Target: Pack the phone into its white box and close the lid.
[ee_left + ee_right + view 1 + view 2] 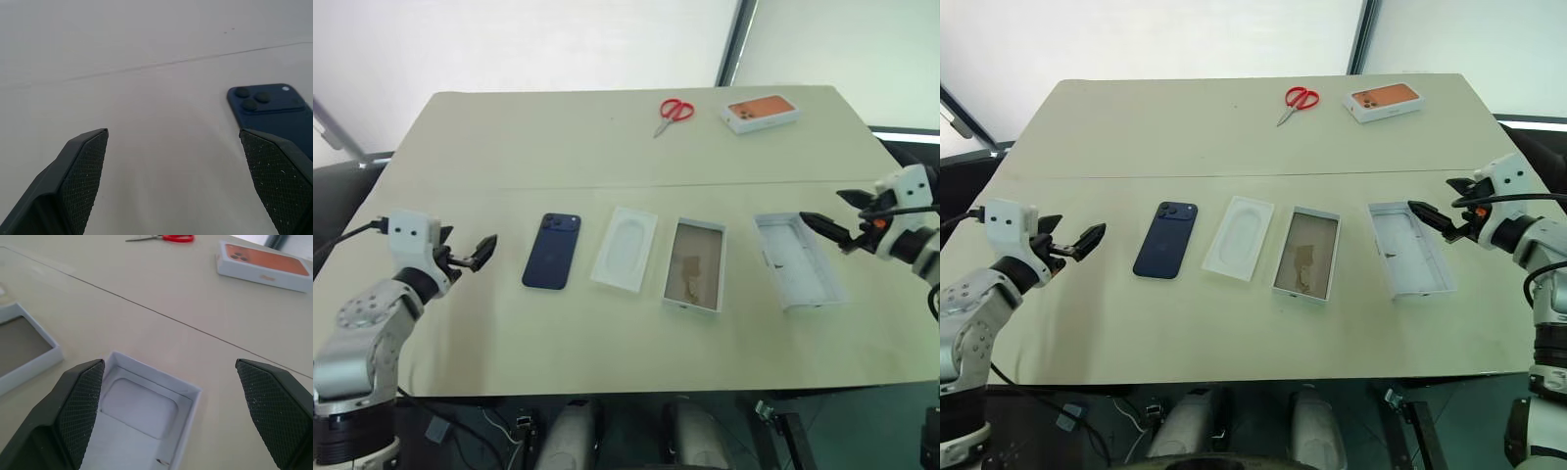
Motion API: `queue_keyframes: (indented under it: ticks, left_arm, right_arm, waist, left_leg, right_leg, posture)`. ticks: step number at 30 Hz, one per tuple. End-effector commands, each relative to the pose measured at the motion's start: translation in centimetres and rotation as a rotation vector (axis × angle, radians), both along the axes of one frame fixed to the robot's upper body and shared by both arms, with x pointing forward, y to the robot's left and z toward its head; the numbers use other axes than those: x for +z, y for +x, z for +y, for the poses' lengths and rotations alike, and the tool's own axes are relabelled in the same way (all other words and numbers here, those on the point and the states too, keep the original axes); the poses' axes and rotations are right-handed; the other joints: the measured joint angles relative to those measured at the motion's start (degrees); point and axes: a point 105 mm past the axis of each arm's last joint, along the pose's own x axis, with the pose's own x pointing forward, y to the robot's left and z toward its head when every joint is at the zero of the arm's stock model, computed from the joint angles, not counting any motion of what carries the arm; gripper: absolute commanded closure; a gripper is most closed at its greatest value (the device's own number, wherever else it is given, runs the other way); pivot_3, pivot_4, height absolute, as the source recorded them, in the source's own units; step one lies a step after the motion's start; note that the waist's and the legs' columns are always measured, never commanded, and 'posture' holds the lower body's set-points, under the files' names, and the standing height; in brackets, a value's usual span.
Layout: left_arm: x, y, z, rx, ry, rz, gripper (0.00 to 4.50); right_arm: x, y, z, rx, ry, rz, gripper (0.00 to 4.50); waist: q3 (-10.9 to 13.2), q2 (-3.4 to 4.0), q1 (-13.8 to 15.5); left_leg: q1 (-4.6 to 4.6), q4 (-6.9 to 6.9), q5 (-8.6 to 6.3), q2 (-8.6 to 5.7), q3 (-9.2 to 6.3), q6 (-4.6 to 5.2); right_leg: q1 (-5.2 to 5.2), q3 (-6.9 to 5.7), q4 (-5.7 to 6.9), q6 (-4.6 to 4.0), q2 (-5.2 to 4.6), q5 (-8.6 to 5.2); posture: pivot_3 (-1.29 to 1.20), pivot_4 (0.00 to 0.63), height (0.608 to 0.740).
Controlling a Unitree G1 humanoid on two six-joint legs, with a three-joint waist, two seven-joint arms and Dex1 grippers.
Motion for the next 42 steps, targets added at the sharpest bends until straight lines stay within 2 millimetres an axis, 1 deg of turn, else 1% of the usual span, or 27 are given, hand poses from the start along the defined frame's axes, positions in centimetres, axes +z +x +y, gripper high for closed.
queue_keyframes:
  ticks: [1, 2, 3, 4, 5, 6, 7, 8, 9, 10, 11, 14, 16, 20, 22, 25, 32, 39, 40, 41, 42]
  left_arm:
    - [1.7, 0.6, -2.7, -0.091, -0.021, -0.055, 0.0]
    - [1.9, 0.7, -3.8, -0.126, -0.031, -0.057, 0.0]
    - [1.8, 1.0, -5.4, -0.171, -0.05, -0.049, 0.0]
    - [1.7, 1.1, -6.6, -0.205, -0.058, -0.04, 0.0]
    - [1.5, 1.1, -7.0, -0.221, -0.061, -0.032, 0.0]
    - [1.4, 1.1, -8.0, -0.25, -0.061, -0.018, 0.0]
    - [1.3, 1.0, -8.5, -0.268, -0.058, -0.01, 0.0]
    - [0.8, 1.0, -9.8, -0.305, -0.071, 0.024, 0.0]
    - [0.6, 0.9, -10.6, -0.33, -0.079, 0.049, 0.0]
    - [0.3, 0.8, -12.1, -0.359, -0.123, 0.09, 0.0]
    - [0.1, 0.7, -13.1, -0.379, -0.151, 0.119, 0.0]
    - [0.1, 0.8, -14.9, -0.392, -0.174, 0.184, 0.0]
    - [0.0, 0.9, -15.5, -0.386, -0.169, 0.222, 0.0]
    - [-0.2, 1.2, -16.7, -0.39, -0.248, 0.31, 0.0]
    - [0.0, 1.4, -16.9, -0.374, -0.266, 0.32, 0.0]
    - [-0.4, 1.5, -17.2, -0.363, -0.275, 0.394, 0.0]
    - [-1.7, 1.5, -18.1, -0.384, -0.285, 0.567, 0.0]
    - [-2.6, 1.7, -18.5, -0.381, -0.315, 0.638, 0.0]
    - [-2.6, 1.7, -18.6, -0.385, -0.33, 0.641, 0.52]
    - [-2.7, 1.7, -18.6, -0.388, -0.34, 0.644, 0.78]
    - [-2.7, 1.7, -18.7, -0.387, -0.353, 0.647, 1.3]
  right_arm:
    - [2.2, 0.2, 3.6, 0.11, 0.0, -0.082, 0.02]
    - [2.2, 0.1, 4.9, 0.147, 0.0, -0.082, 0.02]
    - [2.0, -0.1, 6.3, 0.192, -0.007, -0.079, 0.02]
    - [1.9, -0.4, 7.2, 0.222, -0.016, -0.077, 0.02]
    - [1.8, -0.6, 8.0, 0.237, -0.022, -0.077, 0.02]
    - [1.8, -0.8, 8.5, 0.253, -0.032, -0.075, 0.02]
    - [1.8, -1.0, 8.7, 0.26, -0.038, -0.073, 0.02]
    - [1.8, -1.5, 9.4, 0.283, -0.048, -0.07, 0.02]
    - [1.8, -1.8, 9.9, 0.299, -0.054, -0.069, 0.02]
    - [1.6, -2.5, 10.6, 0.331, -0.063, -0.06, 0.02]
    - [1.5, -2.9, 11.2, 0.354, -0.069, -0.054, 0.02]
    - [1.3, -3.3, 11.9, 0.373, -0.075, -0.045, 0.02]
    - [1.2, -3.3, 12.0, 0.372, -0.071, -0.043, 0.02]
    - [0.9, -3.3, 12.4, 0.384, -0.068, -0.041, 0.02]
    - [0.9, -3.3, 12.5, 0.389, -0.067, -0.041, 0.02]
    - [0.7, -3.5, 13.0, 0.409, -0.053, -0.041, 0.02]
    - [0.6, -3.6, 13.9, 0.424, -0.034, -0.051, 0.02]
    - [0.6, -3.8, 14.3, 0.425, -0.028, -0.059, 0.02]
    - [0.6, -3.8, 14.3, 0.425, -0.026, -0.059, 0.0]
    - [0.6, -3.9, 14.3, 0.425, -0.026, -0.059, 0.0]
    - [0.5, -3.9, 14.4, 0.426, -0.025, -0.059, 0.0]
  waist:
    - [0.0, 0.0, -0.03]
    - [0.0, 0.0, -0.05]
    - [0.0, 0.0, -0.06]
    - [0.0, 0.0, -0.05]
    - [0.0, 0.0, -0.04]
    - [0.0, 0.0, -0.03]
    - [0.0, 0.0, -0.02]
    - [0.0, -0.01, 0.04]
    - [0.0, -0.01, 0.22]
    - [0.0, -0.01, 0.39]
    - [0.0, -0.01, 0.5]
    - [0.01, -0.03, 0.84]
    - [0.01, -0.03, 0.85]
    - [0.01, -0.03, 0.81]
    - [0.01, -0.04, 0.86]
    - [0.01, -0.04, 0.85]
    - [0.01, -0.05, 0.92]
    - [0.01, -0.05, 0.99]
    - [0.01, -0.05, 1.02]
    - [0.01, -0.05, 1.05]
    - [0.01, -0.05, 1.1]
  left_leg:
    - [0.0, 0.0, 0.0, 0.0, 0.0, 0.0]
    - [0.0, 0.0, 0.0, 0.0, 0.0, 0.0]
    - [0.0, 0.0, 0.0, 0.0, 0.0, 0.0]
    - [0.0, 0.0, 0.0, 0.01, -0.01, -0.01]
    - [0.0, 0.01, 0.01, 0.01, -0.01, -0.02]
    - [-0.01, 0.01, 0.05, 0.01, 0.0, -0.09]
    - [-0.02, 0.01, 0.08, 0.01, -0.01, -0.14]
    - [-0.02, 0.01, 0.08, 0.0, -0.01, -0.14]
    - [-0.02, 0.01, 0.08, 0.0, -0.01, -0.14]
    - [-0.02, 0.03, 0.07, -0.01, -0.03, -0.12]
    - [-0.03, 0.03, 0.01, -0.02, -0.04, -0.01]
    - [-0.04, 0.11, 0.0, -0.03, -0.04, 0.0]
    - [-0.03, 0.12, 0.0, -0.03, -0.04, 0.0]
    - [-0.01, 0.11, 0.01, -0.02, -0.04, -0.01]
    - [-0.02, 0.11, 0.03, -0.03, -0.03, -0.05]
    - [-0.01, 0.11, 0.13, -0.03, -0.03, -0.22]
    - [-0.02, 0.11, 0.19, -0.04, -0.03, -0.32]
    - [-0.01, 0.11, 0.2, -0.05, -0.03, -0.34]
    - [-0.01, 0.11, 0.2, -0.05, -0.03, -0.35]
    - [-0.01, 0.11, 0.21, -0.05, -0.03, -0.35]
    - [-0.01, 0.11, 0.21, -0.05, -0.03, -0.35]
  right_leg:
    - [0.0, 0.0, 0.0, 0.0, 0.0, 0.0]
    - [0.0, 0.0, 0.0, 0.0, 0.01, 0.0]
    - [0.0, 0.0, 0.0, 0.0, 0.01, 0.0]
    - [0.0, 0.0, 0.0, 0.0, 0.02, 0.0]
    - [0.0, 0.0, 0.01, 0.01, 0.02, 0.0]
    - [-0.01, 0.0, 0.01, 0.01, 0.02, 0.0]
    - [-0.01, 0.0, 0.01, 0.01, 0.02, 0.0]
    - [-0.01, 0.0, 0.0, 0.01, 0.01, 0.0]
    - [-0.01, 0.0, 0.0, 0.01, 0.01, 0.0]
    - [0.0, 0.0, 0.0, 0.01, 0.01, 0.0]
    - [0.01, -0.01, 0.0, 0.01, 0.01, 0.0]
    - [0.02, 0.0, 0.01, 0.01, 0.02, 0.0]
    - [0.02, -0.01, 0.02, 0.01, 0.04, 0.0]
    - [0.02, -0.01, 0.04, 0.01, 0.06, 0.0]
    - [0.02, -0.01, 0.03, 0.02, 0.06, 0.0]
    - [0.02, -0.01, 0.04, 0.02, 0.06, 0.0]
    - [0.02, -0.01, 0.04, 0.02, 0.06, 0.0]
    - [0.02, -0.01, 0.04, 0.02, 0.06, 0.0]
    - [0.02, -0.01, 0.04, 0.02, 0.06, 0.0]
    - [0.02, -0.01, 0.03, 0.02, 0.05, 0.0]
    - [0.02, -0.01, 0.03, 0.02, 0.05, 0.0]
  posture:
    - [0.0, 0.15, 0.697]
    - [0.0, 0.15, 0.697]
    - [0.0, 0.15, 0.697]
    - [0.0, 0.15, 0.697]
    - [0.0, 0.15, 0.697]
    - [0.0, 0.15, 0.697]
    - [0.0, 0.15, 0.697]
    - [0.0, 0.15, 0.697]
    - [0.0, 0.15, 0.697]
    - [0.0, 0.15, 0.697]
    - [0.0, 0.15, 0.697]
    - [0.0, 0.15, 0.697]
    - [0.0, 0.15, 0.697]
    - [0.0, 0.15, 0.697]
    - [0.0, 0.15, 0.697]
    - [0.0, 0.15, 0.697]
    - [0.0, 0.15, 0.697]
    - [0.0, 0.15, 0.697]
    - [0.0, 0.15, 0.697]
    - [0.0, 0.15, 0.697]
    - [0.0, 0.15, 0.697]
